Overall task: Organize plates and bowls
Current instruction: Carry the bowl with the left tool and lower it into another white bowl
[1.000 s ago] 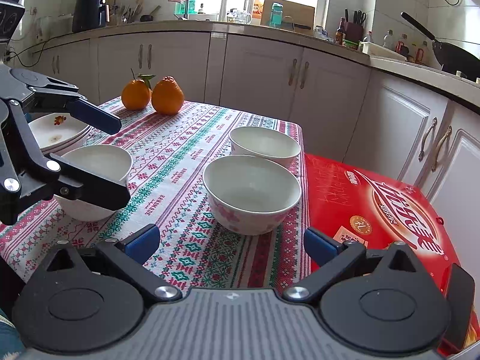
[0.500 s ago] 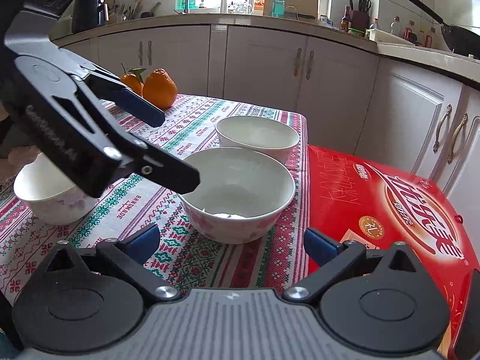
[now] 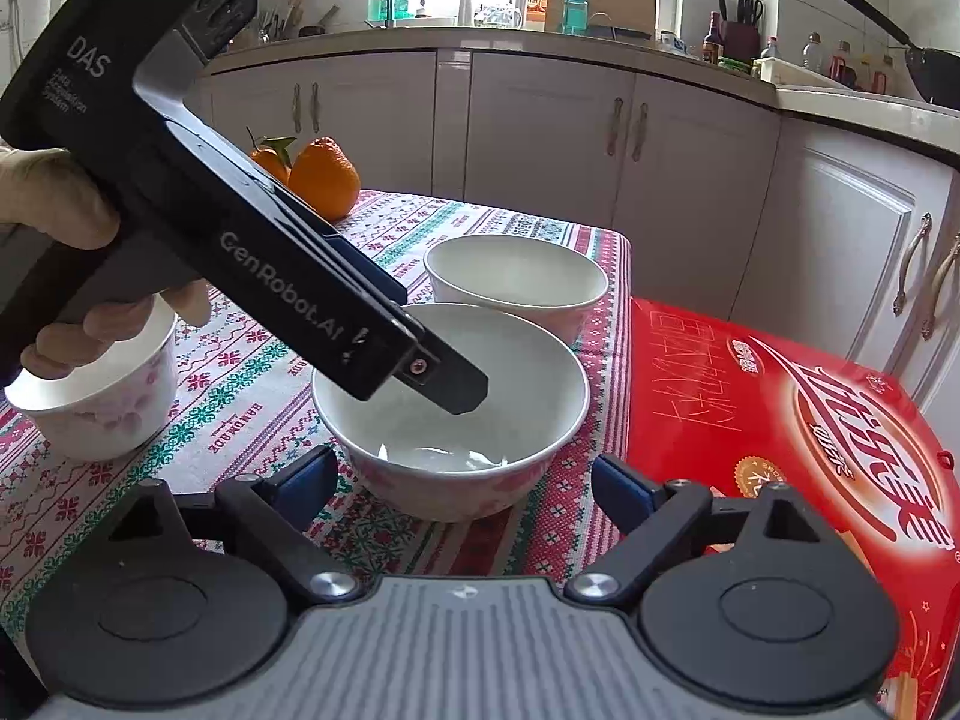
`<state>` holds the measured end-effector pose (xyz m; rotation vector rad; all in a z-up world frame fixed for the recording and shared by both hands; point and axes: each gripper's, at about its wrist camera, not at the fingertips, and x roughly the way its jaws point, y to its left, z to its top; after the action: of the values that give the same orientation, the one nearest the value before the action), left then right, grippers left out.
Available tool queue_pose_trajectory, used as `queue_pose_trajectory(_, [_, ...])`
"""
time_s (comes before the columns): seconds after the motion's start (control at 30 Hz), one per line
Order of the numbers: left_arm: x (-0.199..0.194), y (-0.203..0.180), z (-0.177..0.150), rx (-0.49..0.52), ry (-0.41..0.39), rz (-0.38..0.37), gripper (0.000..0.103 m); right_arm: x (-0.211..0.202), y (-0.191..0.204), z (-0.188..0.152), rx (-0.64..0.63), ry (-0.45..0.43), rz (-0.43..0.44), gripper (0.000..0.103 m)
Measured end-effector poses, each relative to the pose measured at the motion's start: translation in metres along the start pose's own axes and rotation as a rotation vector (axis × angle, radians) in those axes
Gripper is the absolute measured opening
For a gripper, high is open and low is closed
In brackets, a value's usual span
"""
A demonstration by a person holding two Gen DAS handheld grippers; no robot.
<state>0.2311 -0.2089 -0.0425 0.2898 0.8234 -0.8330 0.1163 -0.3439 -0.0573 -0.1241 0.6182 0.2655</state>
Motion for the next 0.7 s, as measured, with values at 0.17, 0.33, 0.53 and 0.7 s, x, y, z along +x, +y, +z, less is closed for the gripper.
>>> queue_pose_trajectory(0.17, [0.0043, 0.0011, 0.0020, -0.003, 0.008, -0.004, 0.070, 0.0003, 0.0001, 0.0011, -0.014, -0.002, 0.008, 0.086])
queue_pose_trajectory(0.33, [0.0064, 0.0020, 0.0039, -0.002, 0.012, -0.020, 0.066, 0.0000, 0.0012, 0.0024, -0.032, -0.001, 0.015, 0.083])
queue_pose_trajectory(0.53, [0.0094, 0.0005, 0.0054, 0.008, 0.020, -0.035, 0.059, -0.0007, 0.0018, 0.0020, -0.030, -0.002, 0.015, 0.083])
queue_pose_trajectory(0.7, [0.0096, 0.0007, 0.0062, 0.008, 0.019, -0.040, 0.059, -0.0007, 0.0016, 0.0021, -0.026, 0.002, 0.014, 0.082])
